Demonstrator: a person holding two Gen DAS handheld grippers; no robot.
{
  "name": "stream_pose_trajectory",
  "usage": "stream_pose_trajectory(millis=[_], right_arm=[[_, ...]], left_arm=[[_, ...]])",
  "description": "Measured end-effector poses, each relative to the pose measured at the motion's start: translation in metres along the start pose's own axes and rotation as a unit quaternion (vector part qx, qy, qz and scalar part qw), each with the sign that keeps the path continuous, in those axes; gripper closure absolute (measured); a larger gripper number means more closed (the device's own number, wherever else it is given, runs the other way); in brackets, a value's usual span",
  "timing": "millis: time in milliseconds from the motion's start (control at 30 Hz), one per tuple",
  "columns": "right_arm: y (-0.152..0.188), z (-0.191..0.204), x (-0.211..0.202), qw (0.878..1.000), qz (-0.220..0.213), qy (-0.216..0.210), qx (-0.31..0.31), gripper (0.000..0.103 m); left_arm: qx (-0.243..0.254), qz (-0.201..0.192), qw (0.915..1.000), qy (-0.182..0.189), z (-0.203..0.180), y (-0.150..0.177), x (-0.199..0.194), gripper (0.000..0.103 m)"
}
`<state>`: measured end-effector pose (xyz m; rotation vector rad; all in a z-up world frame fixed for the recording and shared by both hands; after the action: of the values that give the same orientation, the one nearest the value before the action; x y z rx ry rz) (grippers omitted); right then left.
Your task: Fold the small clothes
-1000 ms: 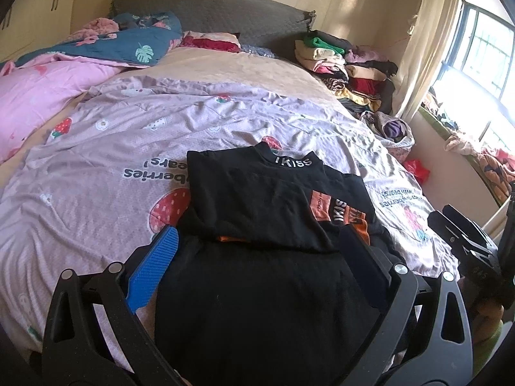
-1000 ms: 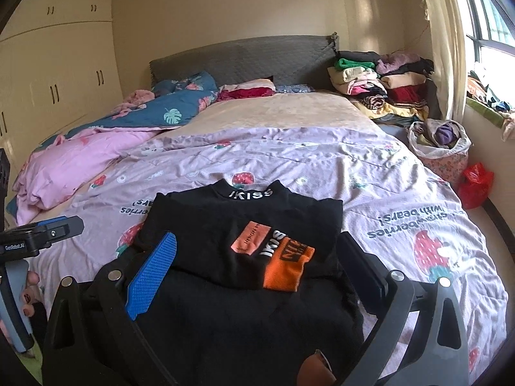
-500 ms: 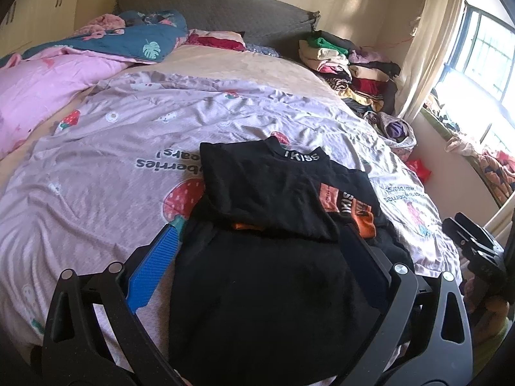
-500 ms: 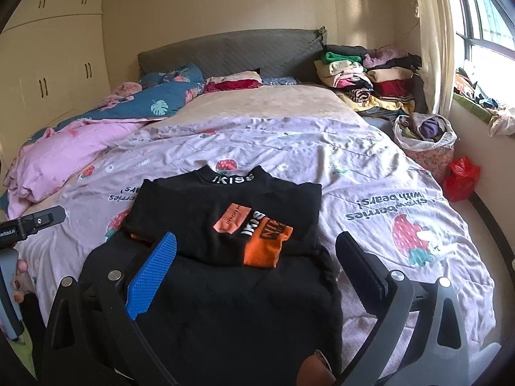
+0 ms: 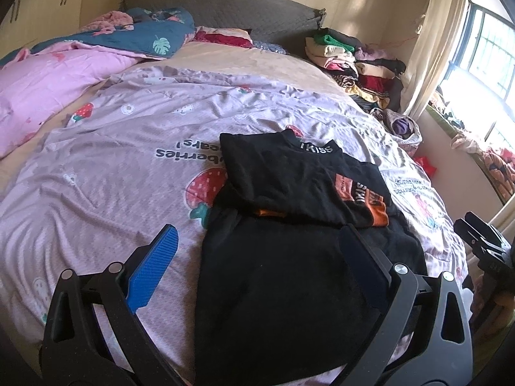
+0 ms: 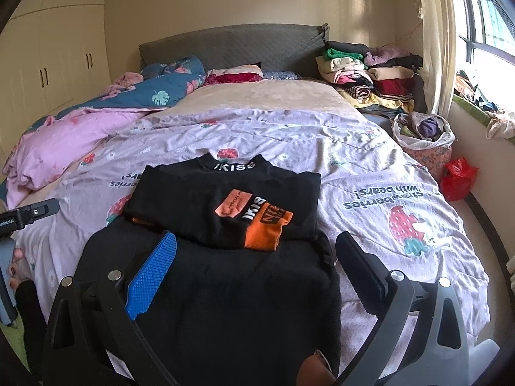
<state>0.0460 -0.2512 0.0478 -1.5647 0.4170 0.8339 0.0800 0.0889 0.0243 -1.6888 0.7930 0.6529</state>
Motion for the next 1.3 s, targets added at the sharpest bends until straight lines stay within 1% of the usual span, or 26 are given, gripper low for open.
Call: stream_pose_trajectory(millis=[267, 467, 633, 1067, 1167, 1300], right_arm=[[0.015, 0.006, 0.005, 1.0, 0.019, 0.001, -0.009, 0.004], [0.031, 0.006, 0.011, 0.999, 0.037, 0.004, -0.015, 0.004], [0.046, -0.001, 0.017, 0.998, 0.054, 0.007, -0.013, 0.004], [0.091, -0.025, 0.033, 0.994, 0.102, 0.025, -0.004, 0.004], [0.101, -0.029, 0.035, 0.993, 0.111, 0.026, -0.002, 0.004], [0.109, -0.031, 0.036, 0.993, 0.118, 0.027, -0.002, 0.004]], left_arm=[[0.002, 0.009, 0.9999, -0.015, 0.014, 0.016, -0.001, 0.009], [0.009, 0.025, 0.9993, -0.025, 0.02, 0.033, 0.005, 0.009], [0.019, 0.04, 0.9984, -0.035, 0.023, 0.046, 0.011, 0.009], [0.026, 0.081, 0.9948, -0.056, 0.036, 0.078, 0.029, 0.009], [0.028, 0.093, 0.9937, -0.056, 0.039, 0.086, 0.034, 0.01], [0.018, 0.104, 0.994, -0.031, 0.041, 0.096, 0.038, 0.01]])
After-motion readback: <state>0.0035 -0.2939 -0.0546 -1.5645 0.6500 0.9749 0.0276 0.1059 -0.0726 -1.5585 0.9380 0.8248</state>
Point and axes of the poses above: each gripper's, at about its wrist camera, not at the fingertips, and x roughly the way its jaws point, z to its left, y to its underside, the point moved 6 cm from there along x, roughly the way its jaws point, and after that the axes turned 8 degrees about z, right-handed, at the moved point
